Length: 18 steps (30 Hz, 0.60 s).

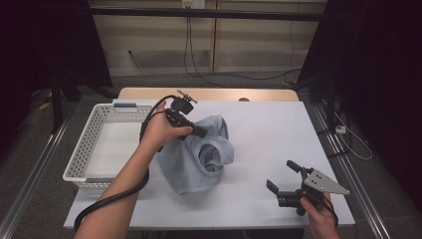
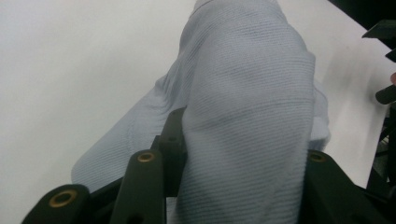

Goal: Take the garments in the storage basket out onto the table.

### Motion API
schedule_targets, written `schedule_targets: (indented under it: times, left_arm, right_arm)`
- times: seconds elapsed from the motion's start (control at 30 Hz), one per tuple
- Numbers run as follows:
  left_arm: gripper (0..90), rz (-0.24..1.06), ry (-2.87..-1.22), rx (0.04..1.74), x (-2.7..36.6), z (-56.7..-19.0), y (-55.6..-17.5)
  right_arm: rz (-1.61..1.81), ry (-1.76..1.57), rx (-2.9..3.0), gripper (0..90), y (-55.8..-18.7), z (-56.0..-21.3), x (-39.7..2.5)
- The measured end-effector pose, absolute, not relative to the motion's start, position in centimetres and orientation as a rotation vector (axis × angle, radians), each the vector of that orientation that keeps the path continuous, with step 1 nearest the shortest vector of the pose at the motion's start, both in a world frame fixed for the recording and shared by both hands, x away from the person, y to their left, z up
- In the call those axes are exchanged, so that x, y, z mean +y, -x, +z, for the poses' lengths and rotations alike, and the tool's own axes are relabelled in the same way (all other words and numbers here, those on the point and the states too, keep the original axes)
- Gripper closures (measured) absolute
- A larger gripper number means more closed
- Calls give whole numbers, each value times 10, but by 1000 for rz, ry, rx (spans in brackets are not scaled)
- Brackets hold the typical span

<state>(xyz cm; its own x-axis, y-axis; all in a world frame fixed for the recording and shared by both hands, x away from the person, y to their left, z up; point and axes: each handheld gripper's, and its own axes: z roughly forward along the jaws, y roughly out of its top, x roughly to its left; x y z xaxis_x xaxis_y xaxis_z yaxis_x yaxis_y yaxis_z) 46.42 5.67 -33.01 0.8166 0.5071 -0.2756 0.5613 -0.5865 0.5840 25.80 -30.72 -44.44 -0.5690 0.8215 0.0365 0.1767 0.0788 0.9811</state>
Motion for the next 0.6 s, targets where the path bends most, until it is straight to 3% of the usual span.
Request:
schedule_targets:
  times: [0.4,0.53,0.6]
  left_arm:
    - [570,-71,-2289,833,71,-338,-467]
    - [533,-58,-2249,851,74,-337,-468]
    - [464,-47,-2225,854,76,-335,-470]
  right_arm:
    - [1511,-988,1826,5,-260,-445,-307]
    - [1499,-989,1837,5,-260,-447,-308]
    - [1495,-990,1841,5,-260,-447,-309]
